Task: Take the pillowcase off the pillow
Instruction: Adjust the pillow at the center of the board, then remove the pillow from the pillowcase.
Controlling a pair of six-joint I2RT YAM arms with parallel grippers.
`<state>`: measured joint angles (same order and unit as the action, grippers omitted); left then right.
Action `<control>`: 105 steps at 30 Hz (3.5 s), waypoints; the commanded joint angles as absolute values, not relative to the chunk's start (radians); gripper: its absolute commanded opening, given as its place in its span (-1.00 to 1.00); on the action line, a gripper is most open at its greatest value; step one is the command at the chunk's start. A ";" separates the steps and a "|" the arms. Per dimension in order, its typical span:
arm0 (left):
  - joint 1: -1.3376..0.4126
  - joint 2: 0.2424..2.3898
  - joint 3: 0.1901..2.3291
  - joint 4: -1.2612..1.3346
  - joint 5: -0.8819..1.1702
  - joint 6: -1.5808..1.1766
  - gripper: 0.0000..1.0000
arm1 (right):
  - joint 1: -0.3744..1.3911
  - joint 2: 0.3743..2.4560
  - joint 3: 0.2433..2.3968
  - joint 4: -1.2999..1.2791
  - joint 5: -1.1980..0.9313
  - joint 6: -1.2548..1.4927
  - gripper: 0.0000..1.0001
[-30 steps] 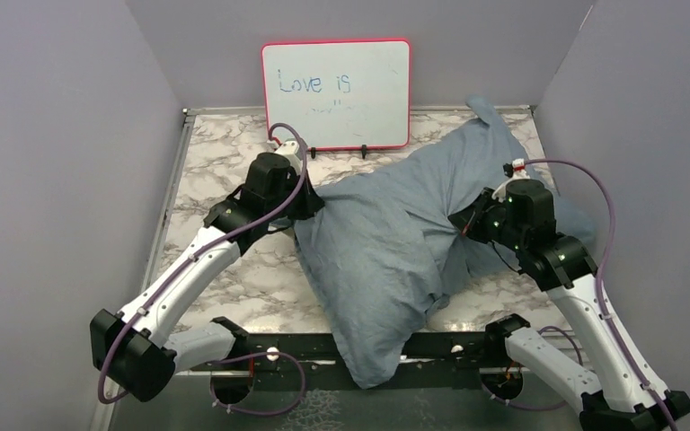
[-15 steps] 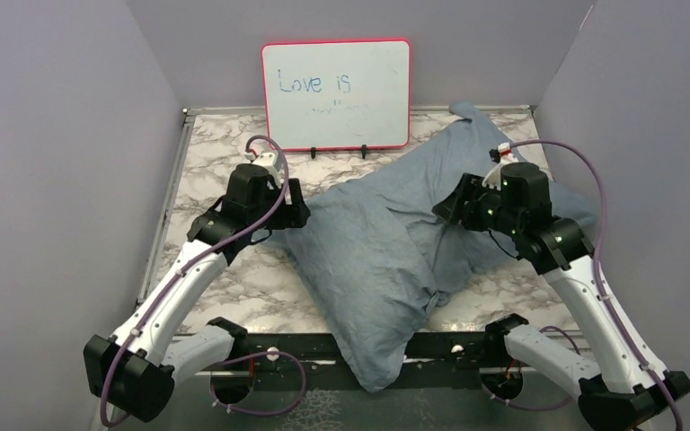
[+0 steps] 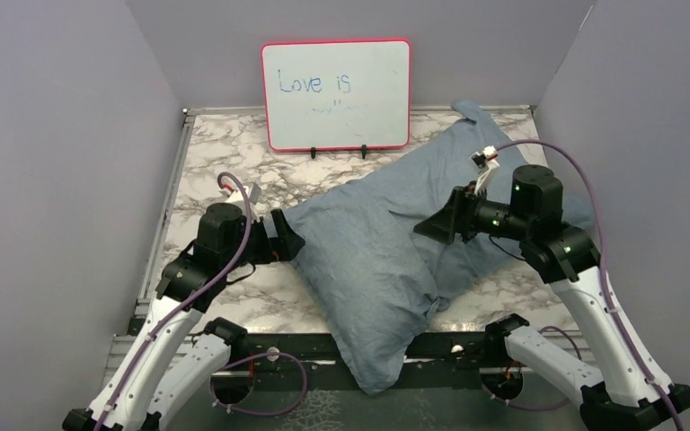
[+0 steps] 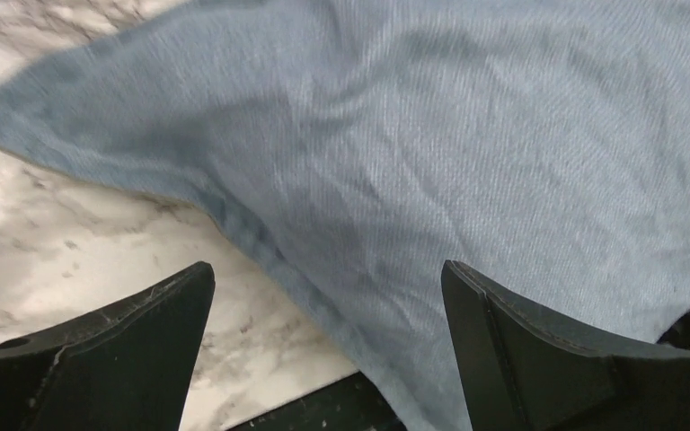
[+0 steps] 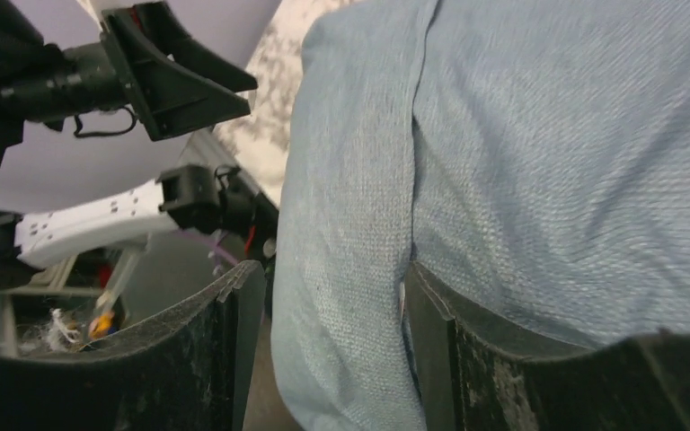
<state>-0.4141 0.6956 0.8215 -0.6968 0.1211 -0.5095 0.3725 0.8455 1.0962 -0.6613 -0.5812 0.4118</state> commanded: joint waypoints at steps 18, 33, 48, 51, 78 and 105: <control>-0.416 0.869 0.492 0.038 0.566 -0.861 0.45 | 0.393 0.963 0.959 -0.676 -0.832 0.350 -0.03; -0.416 1.034 0.738 -0.224 0.389 -0.618 0.57 | 0.422 0.977 0.988 -0.657 -0.749 0.420 -0.57; -0.416 0.723 0.735 -0.465 0.311 -0.691 0.83 | 0.736 1.096 1.081 -0.604 -0.522 0.480 -0.94; -0.417 0.744 0.765 -0.450 0.349 -0.701 0.83 | 0.823 1.132 1.087 -0.563 -0.471 0.506 -0.96; -0.652 1.044 0.851 -0.173 0.365 -0.726 -0.11 | 1.022 1.134 0.955 -0.350 -0.223 0.636 -0.98; -0.678 0.958 0.783 -0.299 0.208 -0.730 -1.00 | 1.020 1.232 1.183 -0.681 0.049 0.498 -0.22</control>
